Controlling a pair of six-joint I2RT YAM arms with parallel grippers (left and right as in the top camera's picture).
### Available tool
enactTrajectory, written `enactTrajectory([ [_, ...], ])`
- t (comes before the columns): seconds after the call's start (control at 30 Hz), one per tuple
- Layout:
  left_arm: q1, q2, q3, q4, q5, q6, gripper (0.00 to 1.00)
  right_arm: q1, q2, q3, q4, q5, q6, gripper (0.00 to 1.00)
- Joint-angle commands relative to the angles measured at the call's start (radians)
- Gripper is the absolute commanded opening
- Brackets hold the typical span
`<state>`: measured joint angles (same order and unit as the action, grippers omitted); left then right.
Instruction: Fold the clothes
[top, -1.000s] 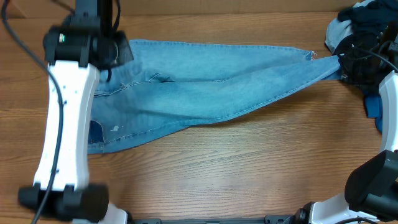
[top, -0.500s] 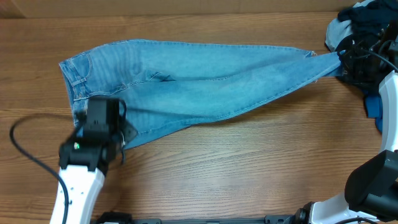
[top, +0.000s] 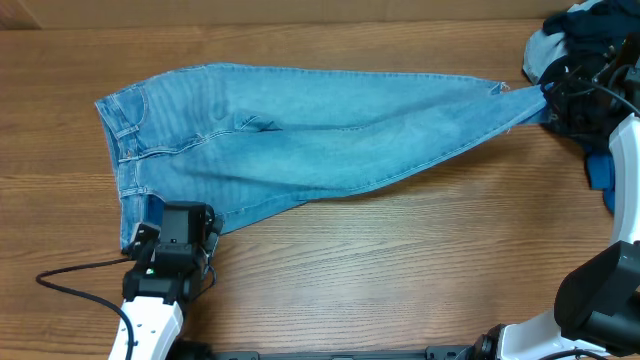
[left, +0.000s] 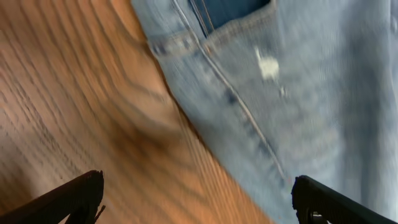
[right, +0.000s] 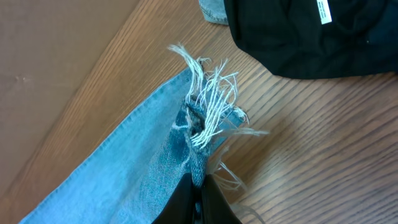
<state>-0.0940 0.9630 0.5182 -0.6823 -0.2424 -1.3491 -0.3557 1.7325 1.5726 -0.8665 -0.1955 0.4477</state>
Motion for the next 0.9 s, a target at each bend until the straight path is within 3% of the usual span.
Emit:
enactTrajectory([
  [0.0,0.004,-0.008,-0.01,0.037,-0.208,-0.068,1.0,-0.013,-0.031,0.032,0.007,0.007,-0.011,0.04],
  [0.13,0.03,-0.002,-0.019,0.064,-0.261,-0.053,1.0,-0.013,-0.031,0.032,0.003,0.007,-0.011,0.04],
  [0.4,0.248,0.051,-0.061,0.255,-0.065,0.257,1.0,-0.013,-0.031,0.032,-0.006,0.008,-0.011,0.04],
  [0.57,0.351,0.074,-0.061,0.257,0.031,0.332,1.0,-0.013,-0.031,0.032,-0.006,0.011,-0.01,0.04],
  [0.87,0.359,0.245,-0.062,0.386,0.064,0.367,1.0,-0.013,-0.031,0.032,-0.003,0.011,-0.01,0.04],
])
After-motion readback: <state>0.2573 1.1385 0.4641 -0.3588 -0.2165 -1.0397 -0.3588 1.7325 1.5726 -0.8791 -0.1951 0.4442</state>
